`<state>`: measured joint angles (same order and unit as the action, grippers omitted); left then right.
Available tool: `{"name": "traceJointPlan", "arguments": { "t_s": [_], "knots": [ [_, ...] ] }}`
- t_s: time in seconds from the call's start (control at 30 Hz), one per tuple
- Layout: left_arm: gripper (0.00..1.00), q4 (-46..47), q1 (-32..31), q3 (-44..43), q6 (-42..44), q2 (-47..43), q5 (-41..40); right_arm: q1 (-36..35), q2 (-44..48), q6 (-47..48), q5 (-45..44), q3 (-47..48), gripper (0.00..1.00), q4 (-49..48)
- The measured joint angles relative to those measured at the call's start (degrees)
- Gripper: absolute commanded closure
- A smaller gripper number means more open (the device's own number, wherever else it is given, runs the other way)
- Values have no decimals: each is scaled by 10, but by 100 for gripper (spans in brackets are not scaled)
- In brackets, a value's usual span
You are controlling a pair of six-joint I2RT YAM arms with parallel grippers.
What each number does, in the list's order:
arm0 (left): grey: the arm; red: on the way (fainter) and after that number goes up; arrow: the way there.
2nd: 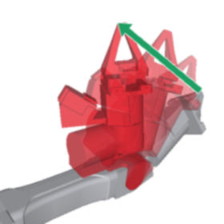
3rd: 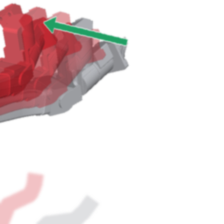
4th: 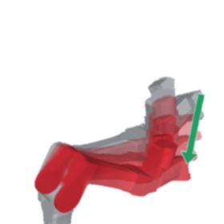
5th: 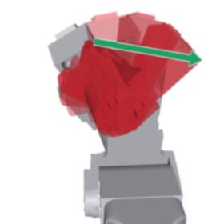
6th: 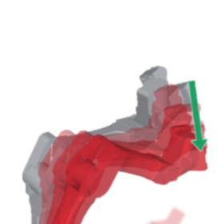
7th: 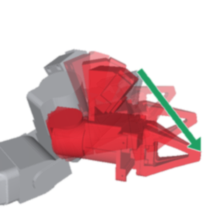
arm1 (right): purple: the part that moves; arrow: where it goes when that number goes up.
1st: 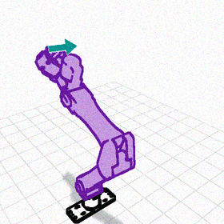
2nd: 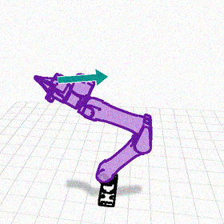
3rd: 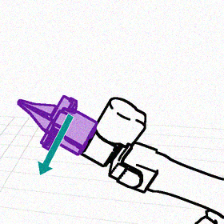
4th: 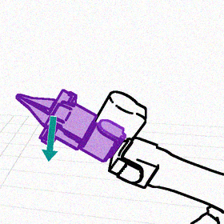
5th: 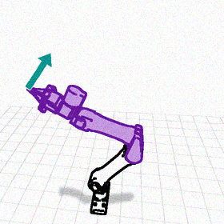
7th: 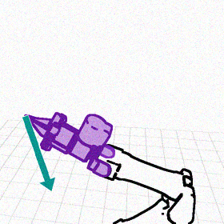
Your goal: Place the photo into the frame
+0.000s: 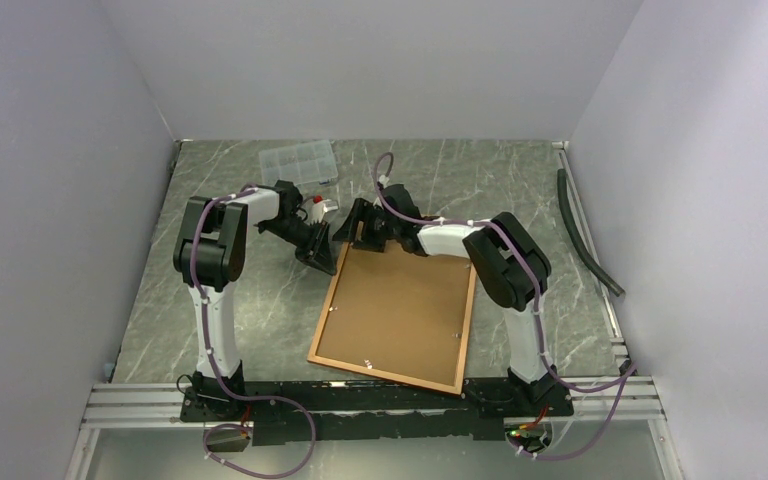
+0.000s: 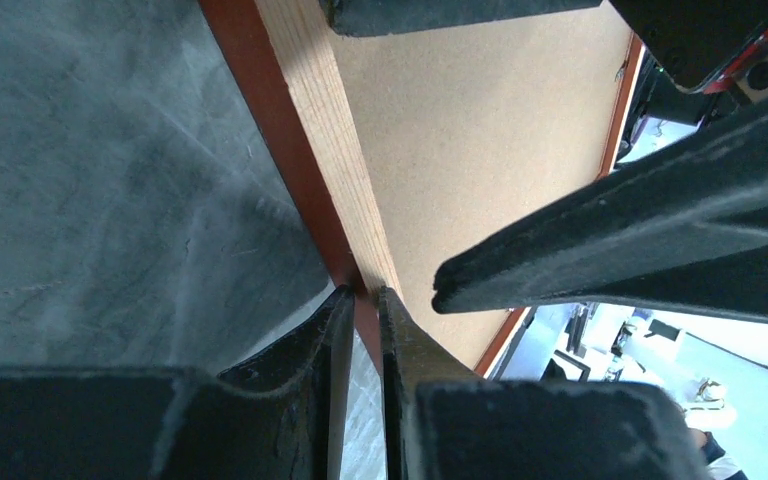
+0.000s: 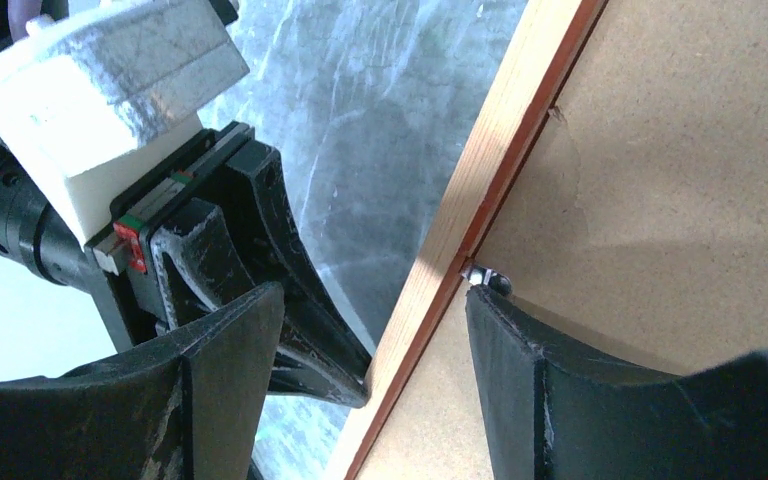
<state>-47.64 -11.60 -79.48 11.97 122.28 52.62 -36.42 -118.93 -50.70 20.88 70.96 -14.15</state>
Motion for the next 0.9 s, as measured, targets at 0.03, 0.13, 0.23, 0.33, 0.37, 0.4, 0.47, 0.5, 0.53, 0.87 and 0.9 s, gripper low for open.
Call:
{"name": "traceJointPlan", "arguments": {
  "t_s": [0.03, 0.13, 0.23, 0.33, 0.37, 0.4, 0.47, 0.5, 0.53, 0.87, 0.9],
  "knots": [
    [80, 0, 0, 1, 0, -1, 0, 0, -2, 0, -1, 3, 29, 2],
    [80, -1, 0, 3, 5, -2, 0, 0, -6, -1, 2, 12, 29, 11],
    [80, -2, 1, 4, 7, -3, 0, -2, -8, -2, 5, 14, 29, 13],
    [80, -4, 1, 5, 10, -5, -2, -2, -8, -5, 10, 14, 27, 10],
    [80, -6, 1, 5, 10, -5, -2, -3, -7, -8, 13, 13, 26, 7],
    [80, -7, 1, 5, 11, -5, -2, -3, -5, -10, 17, 8, 24, 3],
    [79, -16, 2, 5, 18, -5, -2, -3, 9, -14, 24, -10, 20, 0],
    [79, -19, 3, 5, 20, -5, -2, -3, 19, -14, 26, -19, 18, 2],
    [79, -24, 5, 5, 24, -5, -3, -1, 36, -14, 30, -34, 15, 5],
    [76, -54, 15, 27, 92, -62, -49, 127, 287, 40, -65, -120, 0, 144],
    [76, -56, 14, 34, 102, -74, -57, 148, 307, 47, -89, -126, 0, 164]
  ]
}}
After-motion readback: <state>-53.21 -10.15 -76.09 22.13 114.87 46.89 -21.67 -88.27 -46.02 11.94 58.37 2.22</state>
